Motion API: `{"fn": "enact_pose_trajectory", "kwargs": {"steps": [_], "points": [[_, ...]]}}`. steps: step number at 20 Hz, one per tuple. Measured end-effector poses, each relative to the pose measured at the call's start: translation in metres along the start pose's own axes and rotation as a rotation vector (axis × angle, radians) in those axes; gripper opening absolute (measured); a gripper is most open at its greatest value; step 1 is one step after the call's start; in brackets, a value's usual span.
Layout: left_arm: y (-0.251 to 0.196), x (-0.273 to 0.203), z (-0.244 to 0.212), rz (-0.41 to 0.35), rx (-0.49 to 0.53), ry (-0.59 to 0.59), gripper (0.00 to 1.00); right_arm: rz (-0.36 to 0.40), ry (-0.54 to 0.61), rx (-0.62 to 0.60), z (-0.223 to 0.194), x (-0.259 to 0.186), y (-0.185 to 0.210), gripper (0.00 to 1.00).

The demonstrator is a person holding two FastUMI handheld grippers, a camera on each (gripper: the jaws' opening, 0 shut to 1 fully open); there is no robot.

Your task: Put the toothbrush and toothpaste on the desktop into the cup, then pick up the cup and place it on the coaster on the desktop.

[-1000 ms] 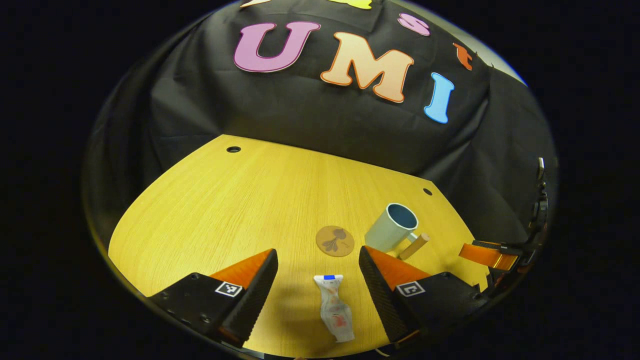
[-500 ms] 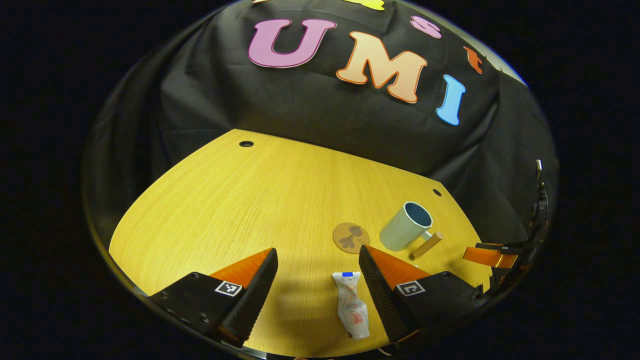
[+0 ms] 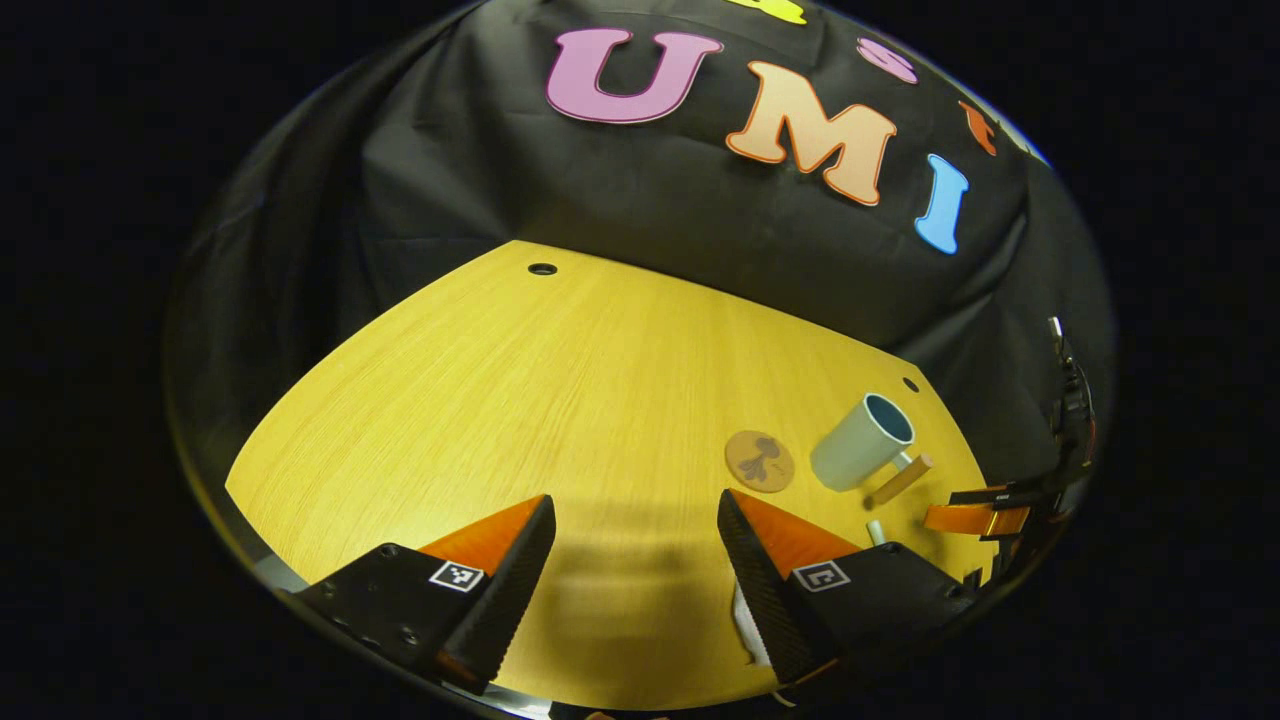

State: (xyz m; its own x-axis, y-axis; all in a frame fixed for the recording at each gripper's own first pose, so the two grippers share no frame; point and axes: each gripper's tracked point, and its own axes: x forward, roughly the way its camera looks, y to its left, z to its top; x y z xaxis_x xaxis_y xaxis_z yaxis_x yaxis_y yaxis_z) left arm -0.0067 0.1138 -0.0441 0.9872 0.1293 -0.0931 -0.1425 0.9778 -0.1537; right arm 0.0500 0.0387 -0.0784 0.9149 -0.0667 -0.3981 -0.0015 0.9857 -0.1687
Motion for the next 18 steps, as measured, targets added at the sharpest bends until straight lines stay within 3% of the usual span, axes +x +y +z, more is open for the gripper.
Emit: {"fn": "enact_pose_trajectory", "kwargs": {"steps": [1,3,5,6,9,15,16,18], "points": [[0.006,0.001,-0.002,0.014,-0.003,0.003,0.96,0.004,0.018,-0.002,-0.001,0.003,0.002,0.98],[0.017,0.0,-0.004,0.038,-0.013,0.004,0.95,0.012,0.06,-0.008,-0.006,0.011,0.007,0.93],[0.026,-0.001,-0.005,0.056,-0.021,0.008,0.95,0.02,0.101,-0.033,-0.013,0.02,0.011,0.93],[0.03,-0.001,-0.006,0.065,-0.022,0.013,0.95,0.018,0.12,-0.049,-0.016,0.025,0.011,0.98],[0.041,-0.001,-0.01,0.095,-0.027,0.024,0.95,0.016,0.168,-0.074,-0.022,0.034,0.014,0.94],[0.05,0.001,-0.015,0.138,0.006,0.035,0.96,-0.001,0.253,-0.092,-0.027,0.052,0.015,0.72],[0.051,0.002,-0.015,0.138,0.008,0.035,0.96,-0.004,0.265,-0.096,-0.028,0.053,0.016,0.6],[0.052,0.002,-0.016,0.144,0.008,0.036,0.96,-0.012,0.295,-0.115,-0.031,0.055,0.016,0.51]]}}
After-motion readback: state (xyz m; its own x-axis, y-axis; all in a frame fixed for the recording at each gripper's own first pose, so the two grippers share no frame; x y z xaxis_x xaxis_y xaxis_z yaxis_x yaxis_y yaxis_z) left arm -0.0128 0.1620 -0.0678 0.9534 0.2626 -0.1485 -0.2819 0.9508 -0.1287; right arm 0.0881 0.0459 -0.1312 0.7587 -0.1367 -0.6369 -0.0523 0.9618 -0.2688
